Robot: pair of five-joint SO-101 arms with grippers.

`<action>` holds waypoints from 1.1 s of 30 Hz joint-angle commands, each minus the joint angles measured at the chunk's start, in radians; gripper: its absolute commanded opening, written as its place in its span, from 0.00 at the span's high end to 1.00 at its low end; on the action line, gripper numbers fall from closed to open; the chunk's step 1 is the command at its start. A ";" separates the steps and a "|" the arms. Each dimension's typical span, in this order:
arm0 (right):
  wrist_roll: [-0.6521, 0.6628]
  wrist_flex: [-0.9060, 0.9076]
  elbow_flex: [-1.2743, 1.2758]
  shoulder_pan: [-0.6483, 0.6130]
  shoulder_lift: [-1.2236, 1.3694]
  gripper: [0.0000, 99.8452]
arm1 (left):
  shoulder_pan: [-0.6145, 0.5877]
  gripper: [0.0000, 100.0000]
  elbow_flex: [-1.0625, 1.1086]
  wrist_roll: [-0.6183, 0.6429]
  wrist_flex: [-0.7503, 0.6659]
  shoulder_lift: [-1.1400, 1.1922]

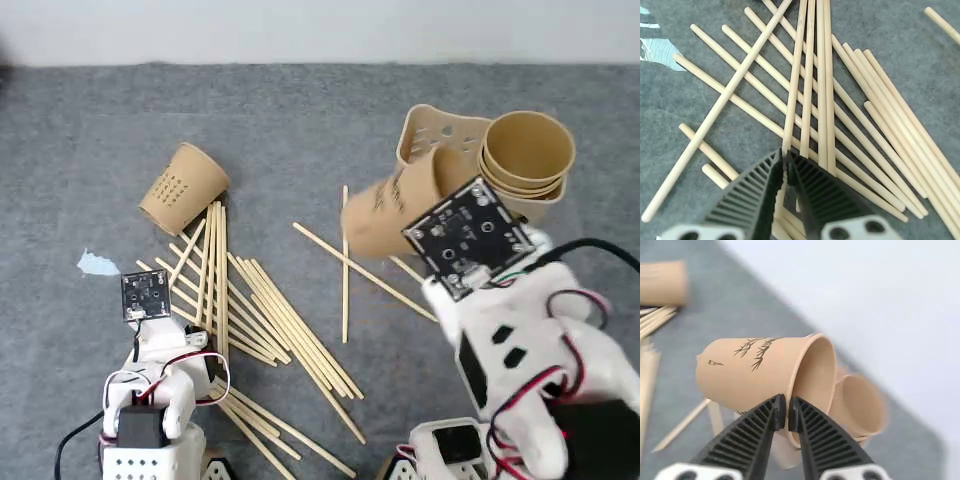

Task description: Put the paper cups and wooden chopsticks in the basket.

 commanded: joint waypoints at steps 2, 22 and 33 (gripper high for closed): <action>0.153 -0.196 -0.031 0.143 0.050 0.99 | -0.006 0.98 -0.010 -0.008 0.006 -0.012; 0.446 -0.401 -0.009 0.348 0.196 0.99 | -0.006 0.98 -0.010 -0.008 0.006 -0.012; 0.505 -0.401 0.066 0.343 0.196 0.99 | -0.006 0.98 -0.010 -0.008 0.006 -0.012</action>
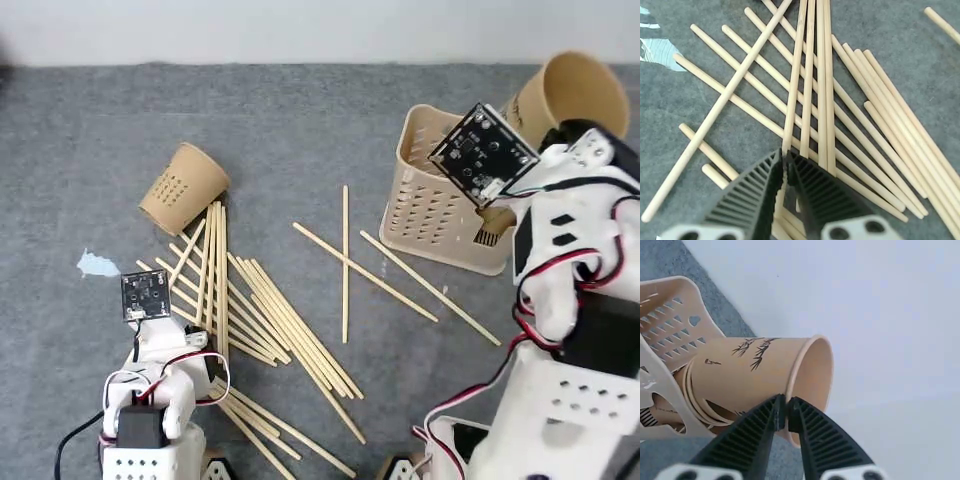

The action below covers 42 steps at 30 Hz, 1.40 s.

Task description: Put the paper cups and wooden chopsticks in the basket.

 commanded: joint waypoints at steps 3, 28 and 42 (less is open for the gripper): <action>0.017 -0.061 0.015 0.007 0.001 0.99 | -0.006 0.98 -0.010 -0.008 0.006 -0.012; 0.087 -0.156 0.087 0.012 -0.007 0.99 | -0.006 0.98 -0.010 -0.008 0.006 -0.012; 0.089 -0.248 0.086 0.016 0.001 0.99 | -0.006 0.98 -0.010 -0.008 0.006 -0.012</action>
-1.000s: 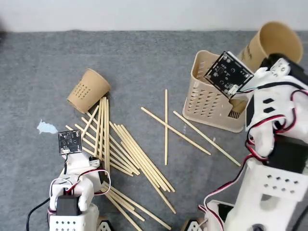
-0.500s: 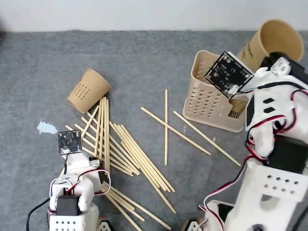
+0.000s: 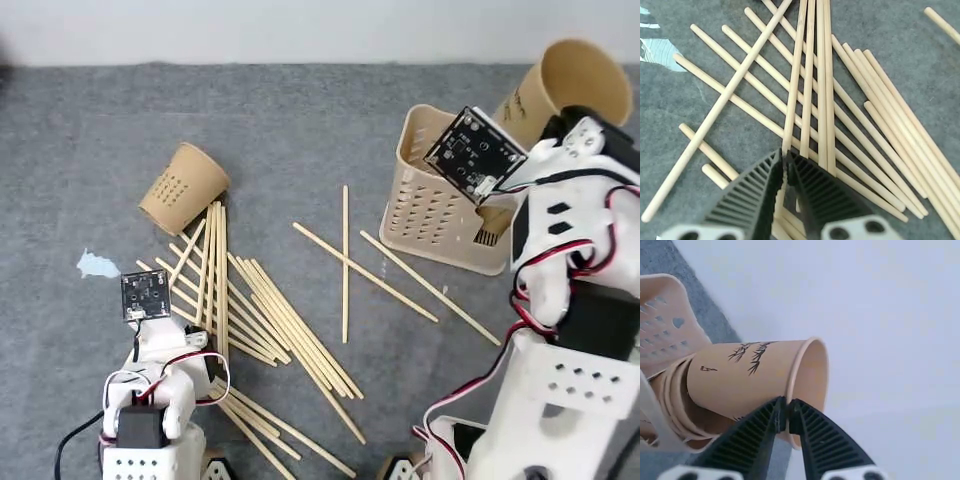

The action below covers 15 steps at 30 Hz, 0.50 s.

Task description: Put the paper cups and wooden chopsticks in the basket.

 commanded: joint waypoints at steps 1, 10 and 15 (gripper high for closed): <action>0.009 -0.087 -0.006 0.031 0.001 0.99 | -0.006 0.98 -0.010 -0.008 0.006 -0.012; 0.089 -0.085 0.006 0.050 0.002 0.99 | -0.006 0.98 -0.010 -0.008 0.006 -0.012; 0.146 -0.082 0.098 0.050 -0.005 0.99 | -0.006 0.98 -0.010 -0.008 0.006 -0.012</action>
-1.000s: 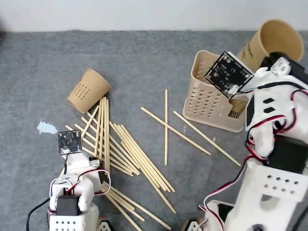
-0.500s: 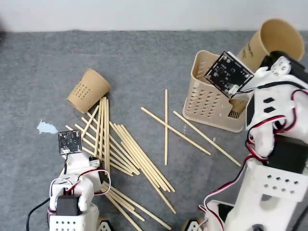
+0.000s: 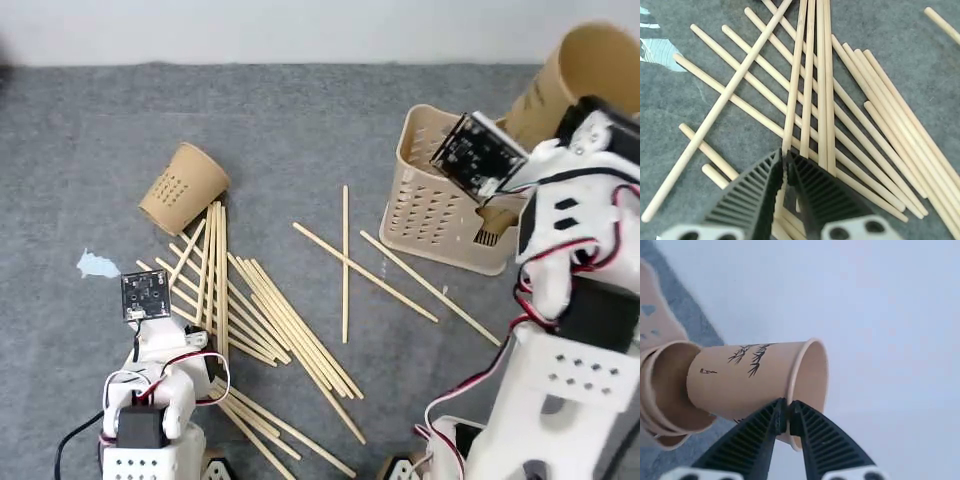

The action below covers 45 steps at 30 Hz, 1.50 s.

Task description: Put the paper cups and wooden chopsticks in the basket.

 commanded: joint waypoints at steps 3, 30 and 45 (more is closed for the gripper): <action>0.046 0.007 0.057 0.010 -0.012 0.99 | -0.006 0.98 -0.010 -0.008 0.006 -0.012; -0.505 0.183 0.032 -0.008 -0.013 0.88 | -0.006 0.98 -0.010 -0.008 0.006 -0.012; -0.904 0.202 0.043 0.019 -0.008 0.99 | -0.006 0.98 -0.010 -0.008 0.006 -0.012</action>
